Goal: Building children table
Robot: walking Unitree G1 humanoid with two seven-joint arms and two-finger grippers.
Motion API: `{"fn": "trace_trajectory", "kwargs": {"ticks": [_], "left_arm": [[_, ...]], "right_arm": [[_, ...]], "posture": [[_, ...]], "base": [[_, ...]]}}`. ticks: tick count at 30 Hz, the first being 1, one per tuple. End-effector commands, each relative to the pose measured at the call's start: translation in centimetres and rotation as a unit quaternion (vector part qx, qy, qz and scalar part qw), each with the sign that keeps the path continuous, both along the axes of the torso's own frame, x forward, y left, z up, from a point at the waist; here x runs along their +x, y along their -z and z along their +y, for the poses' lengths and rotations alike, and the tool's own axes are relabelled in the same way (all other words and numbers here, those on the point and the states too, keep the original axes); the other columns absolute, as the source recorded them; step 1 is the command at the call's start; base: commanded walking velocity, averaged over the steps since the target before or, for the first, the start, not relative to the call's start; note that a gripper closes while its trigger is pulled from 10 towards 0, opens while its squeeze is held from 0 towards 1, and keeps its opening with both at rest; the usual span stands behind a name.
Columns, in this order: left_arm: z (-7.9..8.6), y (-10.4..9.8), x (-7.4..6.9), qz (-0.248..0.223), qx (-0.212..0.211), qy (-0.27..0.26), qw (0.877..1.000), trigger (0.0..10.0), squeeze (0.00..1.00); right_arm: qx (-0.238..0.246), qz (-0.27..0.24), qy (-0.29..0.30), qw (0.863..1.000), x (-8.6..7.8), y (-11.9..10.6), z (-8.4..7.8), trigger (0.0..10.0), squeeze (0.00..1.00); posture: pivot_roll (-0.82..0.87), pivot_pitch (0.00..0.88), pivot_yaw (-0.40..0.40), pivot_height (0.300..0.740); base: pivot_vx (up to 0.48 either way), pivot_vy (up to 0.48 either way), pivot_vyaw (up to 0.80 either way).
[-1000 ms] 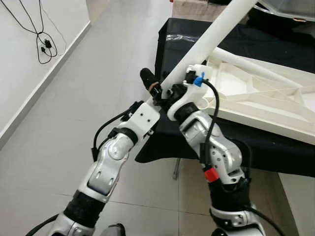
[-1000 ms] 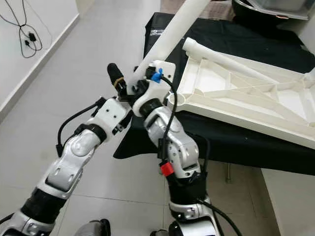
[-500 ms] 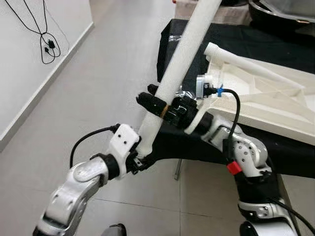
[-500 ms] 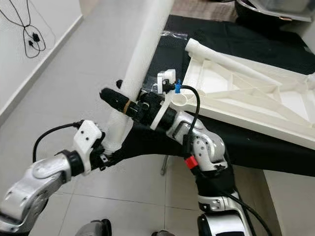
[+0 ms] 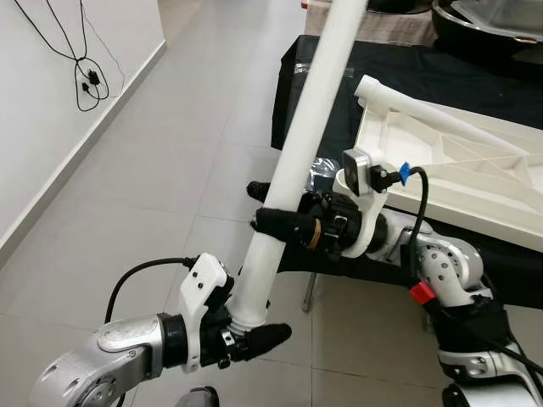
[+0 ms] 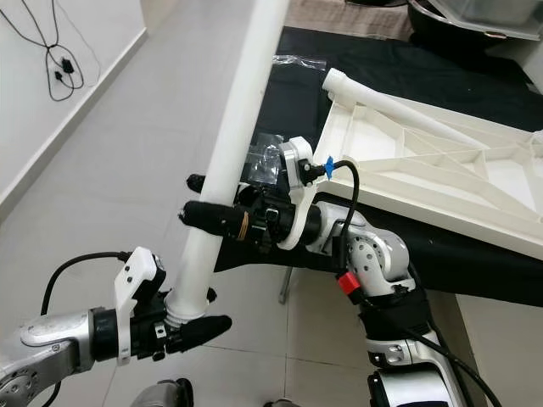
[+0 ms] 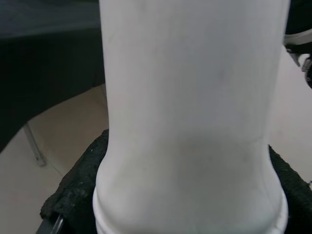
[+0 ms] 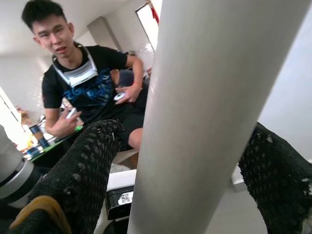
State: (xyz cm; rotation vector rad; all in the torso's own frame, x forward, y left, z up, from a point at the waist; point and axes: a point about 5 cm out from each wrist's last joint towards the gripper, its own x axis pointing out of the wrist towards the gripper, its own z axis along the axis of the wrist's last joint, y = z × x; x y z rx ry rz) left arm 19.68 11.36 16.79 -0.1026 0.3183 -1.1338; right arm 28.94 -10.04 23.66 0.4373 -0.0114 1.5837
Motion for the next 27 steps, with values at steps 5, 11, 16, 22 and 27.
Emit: {"fn": "trace_trajectory", "kwargs": {"ticks": [5,11,16,22,27], "left_arm": [[-0.3,-0.4,-0.6,0.009,-0.009,0.022,1.0,10.0,0.0],[-0.4,-0.3,-1.0,0.018,-0.002,0.031,0.999,10.0,0.0],[-0.5,-0.4,-1.1,0.022,-0.008,0.031,0.999,10.0,0.0],[-1.0,-0.3,-1.5,0.037,-0.02,0.038,0.998,10.0,0.0],[-1.4,-0.1,-2.3,0.058,-0.031,0.046,0.997,10.0,0.0]], "right_arm": [[0.001,0.013,-0.035,0.999,-0.5,0.2,0.5,10.0,0.0],[0.008,0.034,-0.072,0.997,-1.1,0.2,1.1,10.0,0.0],[0.016,0.032,-0.091,0.995,-1.6,0.1,1.4,10.0,0.0],[0.012,0.037,-0.112,0.993,-2.2,0.3,1.9,10.0,0.0],[0.004,0.039,-0.125,0.991,-2.7,0.5,2.2,10.0,0.0]], "posture": [[0.12,0.146,-0.063,0.74],[0.12,0.146,-0.066,0.74],[0.12,0.144,-0.066,0.74],[0.11,0.147,-0.068,0.74],[0.11,0.147,-0.068,0.74]], "base": [[0.0,0.0,0.0],[0.0,0.0,0.0],[0.0,0.0,0.0],[0.0,0.0,0.0],[0.0,0.0,0.0]]}}
